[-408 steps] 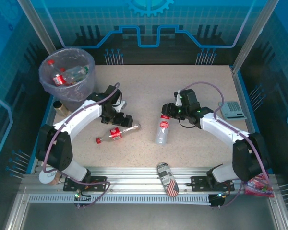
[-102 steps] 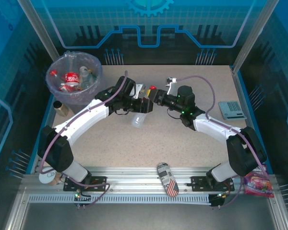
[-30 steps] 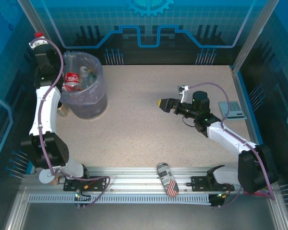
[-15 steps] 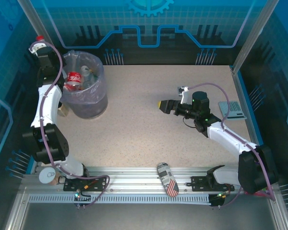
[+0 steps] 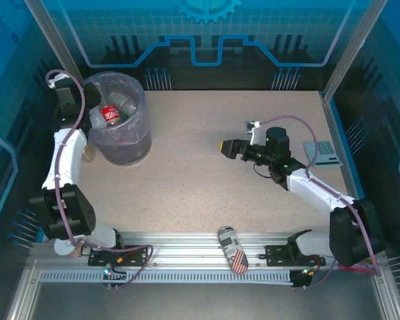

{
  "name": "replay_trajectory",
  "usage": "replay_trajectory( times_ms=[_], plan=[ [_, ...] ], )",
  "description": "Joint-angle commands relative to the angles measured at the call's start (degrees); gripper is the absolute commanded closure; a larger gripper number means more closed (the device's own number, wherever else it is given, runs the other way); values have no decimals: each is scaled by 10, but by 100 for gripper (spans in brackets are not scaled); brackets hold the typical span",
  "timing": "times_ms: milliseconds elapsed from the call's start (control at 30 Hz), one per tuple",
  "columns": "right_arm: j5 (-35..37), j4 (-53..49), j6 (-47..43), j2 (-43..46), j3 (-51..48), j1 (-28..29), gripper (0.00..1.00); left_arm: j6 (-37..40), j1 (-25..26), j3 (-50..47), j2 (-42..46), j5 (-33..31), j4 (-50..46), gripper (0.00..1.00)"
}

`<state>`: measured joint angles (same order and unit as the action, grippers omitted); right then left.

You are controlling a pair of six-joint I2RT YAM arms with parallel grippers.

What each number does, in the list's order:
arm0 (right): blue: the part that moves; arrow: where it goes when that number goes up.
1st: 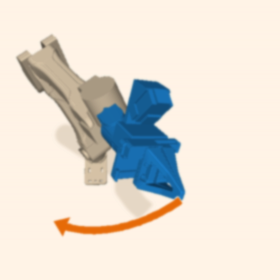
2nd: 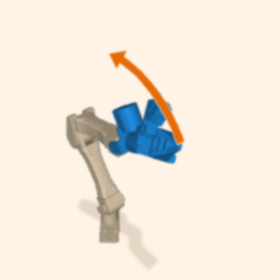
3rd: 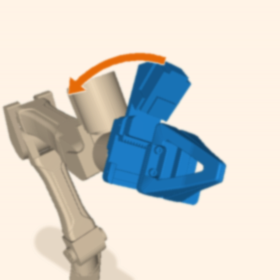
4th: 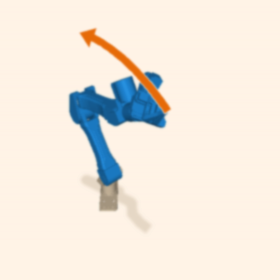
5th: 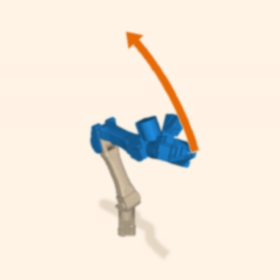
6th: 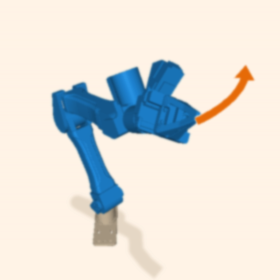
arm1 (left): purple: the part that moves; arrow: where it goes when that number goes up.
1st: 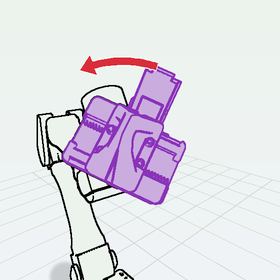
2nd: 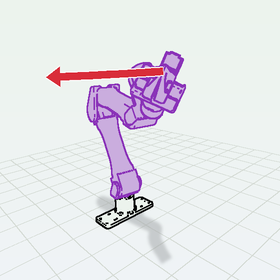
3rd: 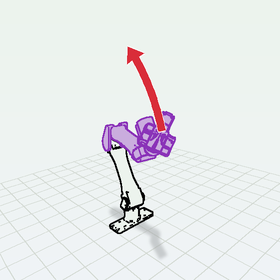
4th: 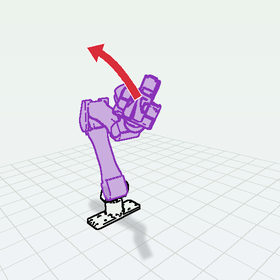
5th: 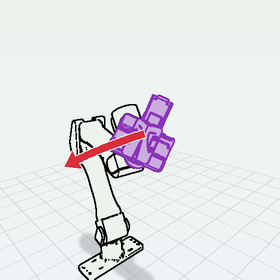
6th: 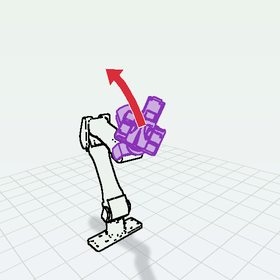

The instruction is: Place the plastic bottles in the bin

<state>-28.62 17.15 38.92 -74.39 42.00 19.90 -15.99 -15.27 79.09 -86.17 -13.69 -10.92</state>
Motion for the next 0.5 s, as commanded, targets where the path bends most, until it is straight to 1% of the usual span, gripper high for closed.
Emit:
replay_trajectory(
  times_ms=[0,100,267,367,467],
  plan=[
    [-10,10,-4,-5,13,-7,6,17,0,44,7,51,-80,19],
    [-11,13,-2,-7,14,-5,6,36,0,97,-10,64,-146,11],
    [-10,10,-2,-7,16,-2,6,71,-1,162,-7,58,-199,3],
    [-5,9,-3,-5,15,1,6,93,-2,209,-14,46,-225,1],
    [3,10,-5,-4,13,6,6,93,-8,247,-34,47,-251,2]
  ],
)
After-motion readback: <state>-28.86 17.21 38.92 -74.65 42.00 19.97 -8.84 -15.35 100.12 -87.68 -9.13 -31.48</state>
